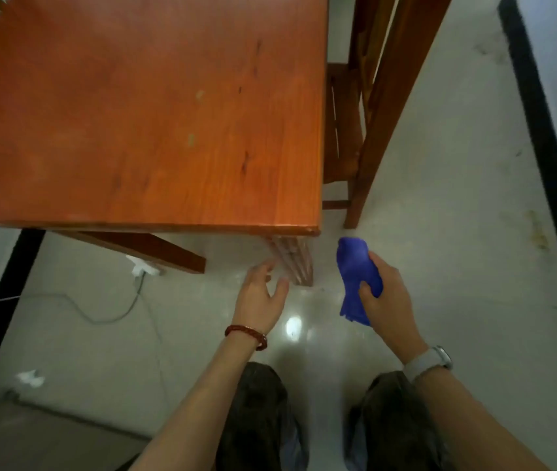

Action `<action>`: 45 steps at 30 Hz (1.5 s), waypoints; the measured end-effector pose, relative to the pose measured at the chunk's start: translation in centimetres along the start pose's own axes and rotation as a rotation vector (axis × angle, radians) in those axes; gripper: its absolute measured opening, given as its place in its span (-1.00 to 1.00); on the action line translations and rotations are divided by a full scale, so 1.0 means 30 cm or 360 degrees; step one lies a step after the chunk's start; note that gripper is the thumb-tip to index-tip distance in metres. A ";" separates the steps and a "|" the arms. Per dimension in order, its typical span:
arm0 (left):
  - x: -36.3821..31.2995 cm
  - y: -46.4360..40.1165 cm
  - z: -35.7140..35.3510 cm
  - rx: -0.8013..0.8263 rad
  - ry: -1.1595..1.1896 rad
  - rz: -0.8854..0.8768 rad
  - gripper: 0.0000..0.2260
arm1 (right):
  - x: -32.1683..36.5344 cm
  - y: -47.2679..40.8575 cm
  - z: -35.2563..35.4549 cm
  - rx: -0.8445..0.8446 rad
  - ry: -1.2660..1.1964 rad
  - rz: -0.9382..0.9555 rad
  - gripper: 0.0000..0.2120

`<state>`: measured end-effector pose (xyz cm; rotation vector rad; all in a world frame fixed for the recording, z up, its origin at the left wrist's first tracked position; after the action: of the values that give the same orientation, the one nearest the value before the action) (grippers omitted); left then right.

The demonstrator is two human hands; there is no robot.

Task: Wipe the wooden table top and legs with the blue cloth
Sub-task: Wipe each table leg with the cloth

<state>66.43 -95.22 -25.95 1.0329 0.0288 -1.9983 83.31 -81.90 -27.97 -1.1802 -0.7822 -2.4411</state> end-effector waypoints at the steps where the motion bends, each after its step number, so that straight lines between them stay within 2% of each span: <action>1: 0.039 -0.040 -0.015 -0.0052 0.0061 -0.0026 -0.58 | -0.016 -0.031 -0.037 -0.0038 -0.0028 0.0048 -0.52; 5: 0.137 -0.182 -0.071 -0.0302 0.0414 -0.0267 -0.39 | -0.045 -0.146 -0.157 -0.0154 -0.0188 0.0326 -0.65; 9: 0.141 -0.268 -0.104 -0.0461 0.0661 -0.0733 -0.50 | -0.111 -0.263 -0.244 -0.0327 -0.0295 0.0642 -0.52; 12: 0.126 -0.301 -0.099 -0.0544 0.0770 -0.1043 -0.38 | -0.118 -0.332 -0.277 -0.0405 -0.0373 0.0822 -0.46; 16: 0.086 -0.313 -0.075 -0.0599 0.0827 -0.1284 -0.57 | -0.063 -0.356 -0.252 -0.0561 -0.0337 0.1081 -0.48; 23: -0.008 -0.290 -0.001 -0.0506 0.1027 -0.1314 -0.73 | 0.213 -0.192 -0.044 -0.0869 -0.0485 0.1502 -0.52; 27: 0.000 -0.290 0.005 -0.0542 0.1015 -0.1235 -0.75 | 0.393 -0.110 -0.071 -0.0740 -0.0715 0.1712 -0.53; 29: 0.015 -0.285 0.002 -0.0583 0.0955 -0.1261 -0.69 | 0.367 -0.114 -0.148 -0.0703 -0.0756 0.1744 -0.52; 31: 0.053 -0.284 -0.029 -0.0579 0.0906 -0.1225 -0.70 | 0.204 -0.211 -0.280 -0.0569 -0.0767 0.1556 -0.53; 35: 0.155 -0.264 -0.124 -0.0605 0.0814 -0.1072 -0.72 | -0.306 -0.396 -0.573 0.0015 -0.0361 0.0643 -0.53; 37: 0.189 -0.265 -0.147 -0.0622 0.0807 -0.1012 -0.72 | -0.404 -0.416 -0.564 0.0016 -0.0249 0.0434 -0.59; 40: 0.198 -0.277 -0.154 -0.0599 0.0802 -0.0954 -0.71 | -0.244 -0.394 -0.397 -0.0284 -0.0380 0.0638 -0.51; 43: 0.231 -0.306 -0.173 -0.0692 0.0803 -0.0949 -0.69 | -0.011 -0.278 -0.241 -0.0670 -0.0641 0.1245 -0.55; 45: 0.278 -0.345 -0.207 -0.0727 0.0843 -0.0943 -0.61 | 0.033 -0.214 -0.272 -0.0784 -0.0621 0.1593 -0.54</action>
<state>60.85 -92.08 -39.17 1.3043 1.1343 -2.0016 74.46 -81.69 -33.49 -1.6935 0.3473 -1.5806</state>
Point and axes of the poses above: each hand's wrist, its own y-axis away from the middle knuckle, its own z-axis out of the back of the hand, x = y × z, the point moved 8 cm from there along -y, towards the middle knuckle
